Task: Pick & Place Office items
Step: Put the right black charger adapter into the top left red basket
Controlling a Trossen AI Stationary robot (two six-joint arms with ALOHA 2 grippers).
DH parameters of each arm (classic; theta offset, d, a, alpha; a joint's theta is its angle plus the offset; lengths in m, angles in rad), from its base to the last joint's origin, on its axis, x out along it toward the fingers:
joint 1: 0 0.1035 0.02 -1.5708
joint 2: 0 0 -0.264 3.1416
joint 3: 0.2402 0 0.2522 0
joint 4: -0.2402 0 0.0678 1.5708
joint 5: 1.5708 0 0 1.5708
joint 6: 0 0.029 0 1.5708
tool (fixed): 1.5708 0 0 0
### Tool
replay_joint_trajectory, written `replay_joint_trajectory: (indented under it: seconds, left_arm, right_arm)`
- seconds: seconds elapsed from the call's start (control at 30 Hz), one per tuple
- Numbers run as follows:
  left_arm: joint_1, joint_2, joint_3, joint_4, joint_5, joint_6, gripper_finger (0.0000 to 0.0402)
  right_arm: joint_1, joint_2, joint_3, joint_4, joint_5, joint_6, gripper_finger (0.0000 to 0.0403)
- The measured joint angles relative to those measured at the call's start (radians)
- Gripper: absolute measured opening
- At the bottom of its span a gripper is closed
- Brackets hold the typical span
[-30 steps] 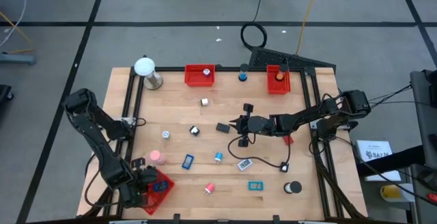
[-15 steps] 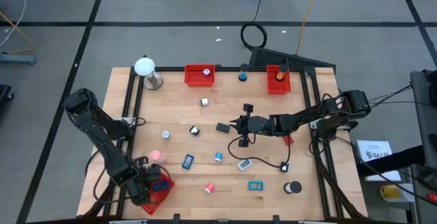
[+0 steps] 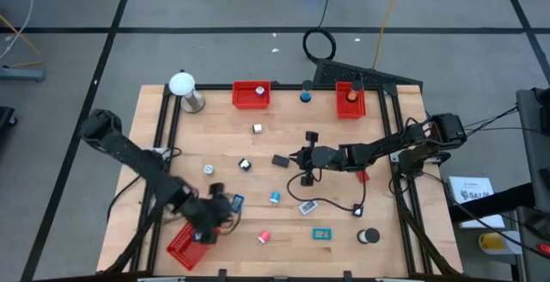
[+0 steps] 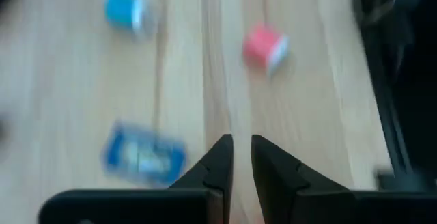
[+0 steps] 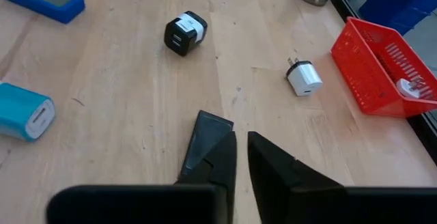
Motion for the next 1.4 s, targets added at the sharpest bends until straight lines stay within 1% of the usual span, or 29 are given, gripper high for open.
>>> replay_joint_trajectory:
  seconds: [0.1,0.2,0.37,0.43,0.5,0.57,0.63,0.67,0.73,0.87,1.0,1.1,1.17,1.23,1.3,1.4]
  left_arm:
    - [0.119,-0.001,-0.083,0.280,0.097,0.195,0.0051]
    - [0.243,0.002,-0.184,0.587,0.187,0.328,0.0051]
    - [0.423,0.004,-0.346,1.042,0.198,0.439,0.0051]
    - [0.486,0.004,-0.386,1.162,0.197,0.449,0.0051]
    - [0.541,0.004,-0.414,1.228,0.197,0.444,0.0051]
    - [0.587,0.004,-0.424,1.268,0.184,0.441,0.0051]
    - [0.621,0.004,-0.424,1.273,0.152,0.446,0.0051]
    - [0.636,0.004,-0.424,1.268,0.132,0.448,0.0051]
    - [0.657,0.004,-0.424,1.269,0.095,0.449,0.0051]
    - [0.692,0.004,-0.424,1.266,0.048,0.441,0.0051]
    - [0.710,0.004,-0.424,1.257,0.048,0.442,0.0051]
    - [0.714,0.004,-0.424,1.257,0.048,0.442,0.0051]
    - [0.714,0.004,-0.424,1.256,0.048,0.442,0.0051]
    - [0.714,0.004,-0.424,1.255,0.048,0.442,0.0051]
    - [0.714,0.004,-0.424,1.255,0.048,0.442,0.0051]
    - [0.714,0.004,-0.424,1.255,0.048,0.442,0.0051]
  right_arm:
    - [0.006,0.000,0.000,0.000,-0.001,0.002,0.0004]
    - [0.014,0.000,0.000,0.000,0.001,0.007,0.0004]
    - [0.027,0.000,0.000,-0.001,0.002,0.041,0.0002]
    - [0.026,0.000,0.000,-0.003,0.003,0.062,0.0001]
    - [0.026,-0.001,0.000,-0.021,0.010,0.098,0.0001]
    - [0.026,-0.018,0.000,-0.075,0.064,0.140,0.0004]
    - [0.031,-0.049,0.000,-0.152,0.135,0.193,0.0004]
    - [0.033,-0.073,0.001,-0.207,0.157,0.225,0.0004]
    - [0.033,-0.134,0.000,-0.342,0.169,0.309,0.0005]
    - [0.033,-0.251,0.001,-0.569,0.163,0.511,0.0016]
    - [0.033,-0.333,0.001,-0.764,0.162,0.647,0.0041]
    - [0.026,-0.367,0.004,-0.862,0.154,0.738,0.0061]
    - [0.024,-0.370,0.031,-0.958,0.134,0.772,0.0074]
    - [0.024,-0.357,0.087,-1.040,0.130,0.794,0.0086]
    - [0.025,-0.335,0.160,-1.146,0.115,0.824,0.0096]
    - [0.027,-0.287,0.277,-1.321,0.057,0.887,0.0113]
